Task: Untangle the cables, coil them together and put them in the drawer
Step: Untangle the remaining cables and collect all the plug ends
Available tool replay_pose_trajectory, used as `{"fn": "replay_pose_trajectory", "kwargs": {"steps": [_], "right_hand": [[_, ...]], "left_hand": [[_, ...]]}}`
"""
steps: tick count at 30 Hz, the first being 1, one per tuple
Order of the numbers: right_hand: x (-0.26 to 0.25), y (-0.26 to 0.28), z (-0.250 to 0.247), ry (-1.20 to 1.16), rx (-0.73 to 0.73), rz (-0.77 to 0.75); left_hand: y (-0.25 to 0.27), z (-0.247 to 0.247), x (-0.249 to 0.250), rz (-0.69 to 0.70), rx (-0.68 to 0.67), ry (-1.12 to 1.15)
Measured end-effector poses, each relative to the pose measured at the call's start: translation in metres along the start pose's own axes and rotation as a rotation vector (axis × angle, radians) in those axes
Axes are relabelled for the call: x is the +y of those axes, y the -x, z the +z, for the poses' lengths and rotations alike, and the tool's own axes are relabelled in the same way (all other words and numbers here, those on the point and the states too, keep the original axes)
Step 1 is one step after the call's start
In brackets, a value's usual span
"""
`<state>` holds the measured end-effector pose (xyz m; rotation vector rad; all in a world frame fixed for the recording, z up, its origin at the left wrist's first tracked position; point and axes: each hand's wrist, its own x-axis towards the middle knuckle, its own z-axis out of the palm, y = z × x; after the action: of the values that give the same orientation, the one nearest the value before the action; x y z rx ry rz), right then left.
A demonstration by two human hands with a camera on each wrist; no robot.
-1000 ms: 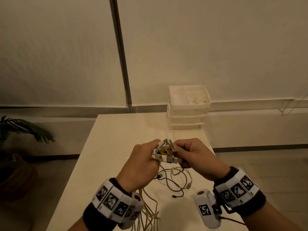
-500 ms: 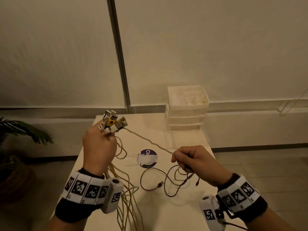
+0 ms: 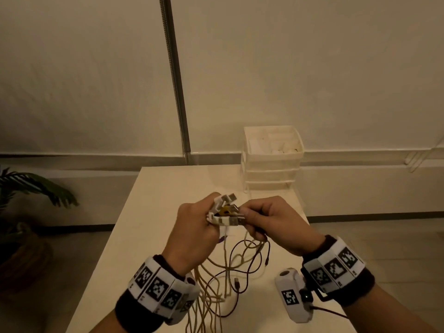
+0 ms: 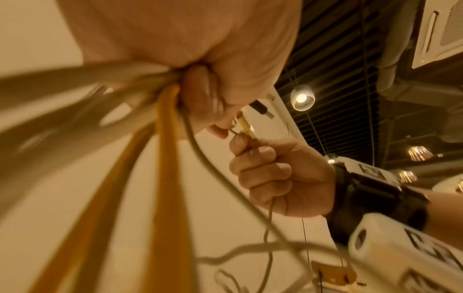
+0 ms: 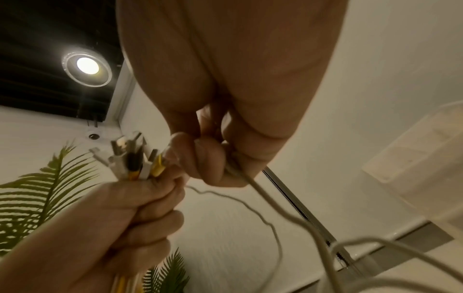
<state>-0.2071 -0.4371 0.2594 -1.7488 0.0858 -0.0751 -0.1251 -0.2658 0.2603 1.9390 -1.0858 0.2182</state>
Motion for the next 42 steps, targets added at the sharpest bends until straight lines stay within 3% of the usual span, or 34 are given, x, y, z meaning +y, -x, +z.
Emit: {"fn": "replay_pose_trajectory", "kwargs": {"steps": [5,7,11,17,22,26,29,33,35,38,42], "right_hand": [[0.020,0.010,0.001,-0.015,-0.005,0.046],[0.030,0.012,0.000,0.010,0.004,0.056],[0.035,0.005,0.005,0.141,-0.032,0.009],[0.040,-0.002,-0.001,0.219,0.004,-0.017],[0.048,-0.006,-0.007,0.304,0.100,-0.053],[0.046,-0.012,-0.011,0.251,0.144,-0.072],[0.034,-0.021,-0.012,0.201,0.106,-0.085],[0.006,-0.037,-0.002,0.282,-0.015,-0.177],[-0.005,-0.042,0.001,0.277,-0.060,-0.219],[-0.010,-0.042,0.002,0.263,-0.089,-0.230],[0.004,-0.038,0.004,0.283,-0.107,-0.164]], "left_hand": [[-0.017,-0.041,-0.018,-0.195,0.382,-0.173],[-0.018,-0.050,-0.026,-0.283,0.429,-0.210],[-0.012,-0.047,-0.033,-0.420,0.500,-0.052],[-0.009,-0.059,-0.048,-0.481,0.583,0.003],[-0.012,-0.077,-0.055,-0.432,0.683,-0.012],[-0.012,-0.074,-0.045,-0.445,0.544,-0.052],[-0.011,-0.066,-0.029,-0.310,0.337,-0.174],[-0.015,-0.039,-0.004,-0.153,0.003,-0.103],[-0.014,-0.024,-0.002,-0.142,-0.132,-0.114],[-0.011,-0.015,-0.007,-0.186,-0.116,-0.172],[-0.013,-0.030,-0.018,-0.244,0.049,-0.237]]}}
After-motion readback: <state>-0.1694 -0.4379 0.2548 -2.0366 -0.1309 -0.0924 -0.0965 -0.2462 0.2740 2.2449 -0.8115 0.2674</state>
